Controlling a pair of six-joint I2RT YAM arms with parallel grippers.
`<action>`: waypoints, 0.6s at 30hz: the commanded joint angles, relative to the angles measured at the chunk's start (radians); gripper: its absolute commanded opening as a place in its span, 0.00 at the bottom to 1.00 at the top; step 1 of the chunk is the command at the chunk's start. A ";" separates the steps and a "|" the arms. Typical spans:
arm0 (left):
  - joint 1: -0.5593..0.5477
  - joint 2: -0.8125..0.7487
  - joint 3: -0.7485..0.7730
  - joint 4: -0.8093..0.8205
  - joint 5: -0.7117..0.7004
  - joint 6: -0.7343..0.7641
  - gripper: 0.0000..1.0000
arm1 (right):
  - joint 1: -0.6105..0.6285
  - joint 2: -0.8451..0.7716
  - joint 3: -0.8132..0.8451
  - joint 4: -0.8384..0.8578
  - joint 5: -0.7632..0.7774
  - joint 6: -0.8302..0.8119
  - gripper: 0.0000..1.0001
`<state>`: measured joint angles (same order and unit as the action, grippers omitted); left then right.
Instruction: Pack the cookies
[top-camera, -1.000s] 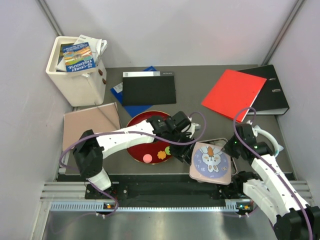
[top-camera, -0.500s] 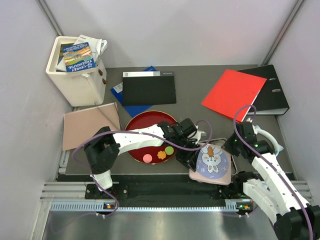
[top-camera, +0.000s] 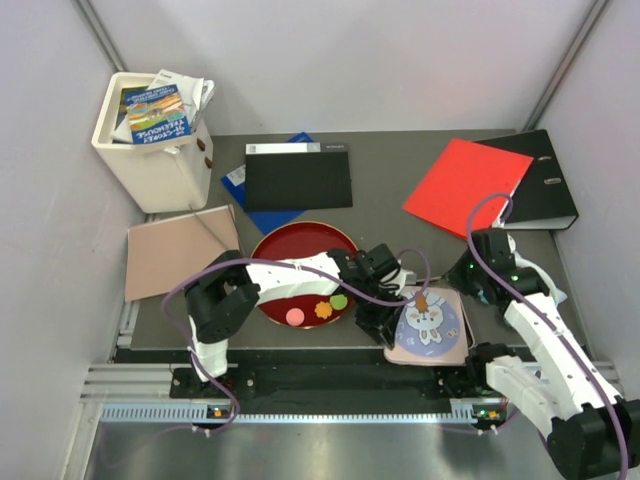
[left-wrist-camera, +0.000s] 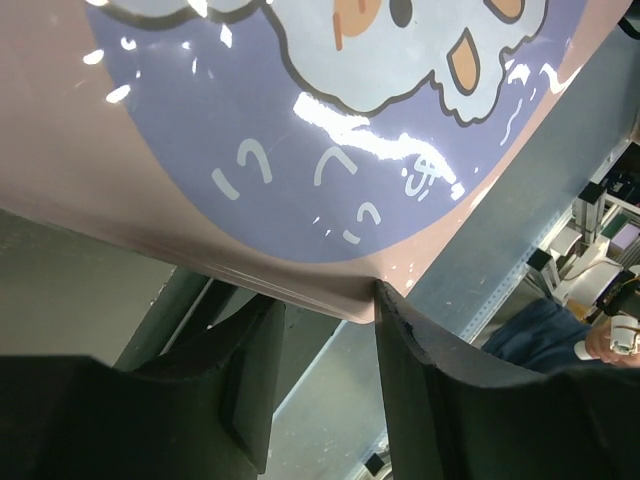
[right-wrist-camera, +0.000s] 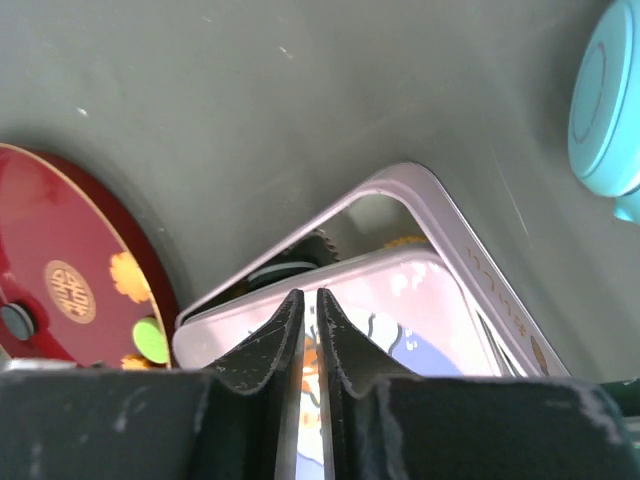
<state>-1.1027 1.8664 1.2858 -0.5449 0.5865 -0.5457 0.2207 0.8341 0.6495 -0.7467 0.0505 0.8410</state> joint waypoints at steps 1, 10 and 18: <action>-0.005 0.025 0.046 0.049 0.010 0.020 0.46 | 0.008 -0.020 0.075 0.001 0.009 -0.033 0.12; -0.005 0.034 0.017 0.079 -0.014 0.016 0.40 | 0.009 -0.036 0.090 -0.019 -0.009 -0.043 0.25; -0.002 0.050 0.021 0.077 -0.053 0.020 0.51 | 0.009 -0.044 0.102 -0.037 -0.043 -0.060 0.28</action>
<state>-1.1023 1.9255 1.2961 -0.4988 0.5823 -0.5476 0.2207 0.8066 0.7029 -0.7715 0.0357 0.8062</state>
